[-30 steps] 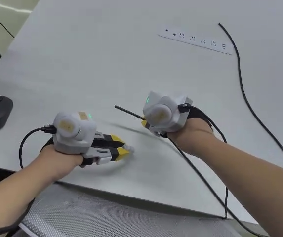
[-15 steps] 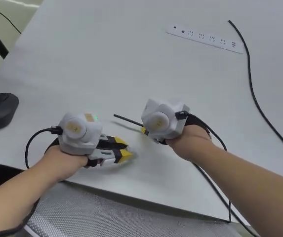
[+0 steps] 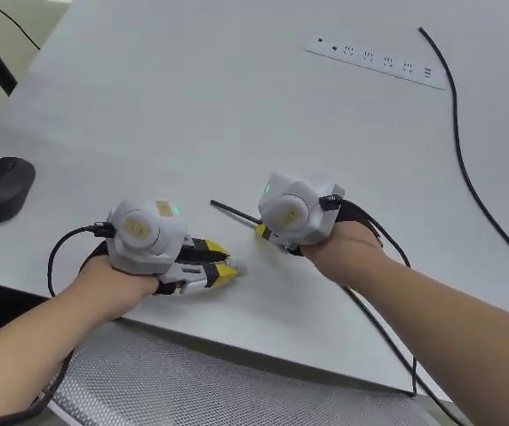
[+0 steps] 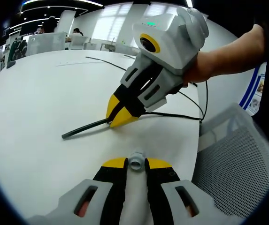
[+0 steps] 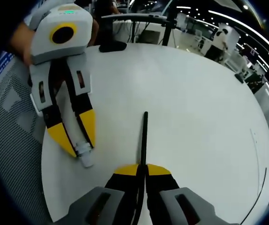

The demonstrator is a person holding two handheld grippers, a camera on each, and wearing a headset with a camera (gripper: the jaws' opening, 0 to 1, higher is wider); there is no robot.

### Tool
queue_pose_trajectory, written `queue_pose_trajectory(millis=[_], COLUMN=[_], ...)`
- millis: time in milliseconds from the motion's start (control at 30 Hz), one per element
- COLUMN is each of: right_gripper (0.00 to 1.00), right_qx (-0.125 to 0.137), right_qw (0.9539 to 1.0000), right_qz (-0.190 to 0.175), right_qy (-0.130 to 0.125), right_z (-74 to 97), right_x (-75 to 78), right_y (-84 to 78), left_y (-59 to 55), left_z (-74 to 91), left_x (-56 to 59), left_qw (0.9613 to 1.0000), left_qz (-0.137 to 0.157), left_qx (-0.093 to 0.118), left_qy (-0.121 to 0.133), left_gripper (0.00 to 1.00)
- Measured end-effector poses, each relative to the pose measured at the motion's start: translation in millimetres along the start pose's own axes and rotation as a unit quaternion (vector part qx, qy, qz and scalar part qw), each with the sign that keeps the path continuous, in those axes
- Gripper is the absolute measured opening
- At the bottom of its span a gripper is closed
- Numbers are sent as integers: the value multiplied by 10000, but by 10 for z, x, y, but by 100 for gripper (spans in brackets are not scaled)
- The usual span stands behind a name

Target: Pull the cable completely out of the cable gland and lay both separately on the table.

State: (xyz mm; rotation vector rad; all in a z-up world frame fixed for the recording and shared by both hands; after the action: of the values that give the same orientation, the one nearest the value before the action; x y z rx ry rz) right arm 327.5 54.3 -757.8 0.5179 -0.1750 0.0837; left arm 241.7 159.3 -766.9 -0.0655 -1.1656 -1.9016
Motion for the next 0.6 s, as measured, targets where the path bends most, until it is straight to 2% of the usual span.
queue_pose_trajectory(millis=[100,300,400,600], right_gripper=[0,1,1,2], right_qx=[2,8,7,33], right_qw=[10000,10000,9999,9995], right_qz=[16,-55,-106,-324], right_qy=[3,17,32,47], right_z=[1,-1,-2,-2], right_x=[2,9,18,34], right_y=[0,-8,-9,-26], left_y=[-11,-8,-17,-15], left_z=[4,14,19,16], left_x=[2,-15,-19,-15], left_qw=[9998,9995,9989,9986], left_qz=[-179,-262,-375,-427], left_qx=[-87,-93,-164,-201], left_qy=[69,148,220,234], left_gripper=[15,16,16,16])
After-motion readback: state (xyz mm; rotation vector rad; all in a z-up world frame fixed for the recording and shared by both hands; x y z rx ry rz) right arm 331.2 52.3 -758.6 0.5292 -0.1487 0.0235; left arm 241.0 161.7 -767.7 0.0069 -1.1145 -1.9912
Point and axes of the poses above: the centre of the closed fingertips' face, and the gripper's own axes: z roughly backward along the fingers, x roughly to its right, y roughly out of its top, the point moved 8 cm from there along z, roughly backward along the fingers, and after that the axes turned 9 degrees about z, right-handed, at the moved point
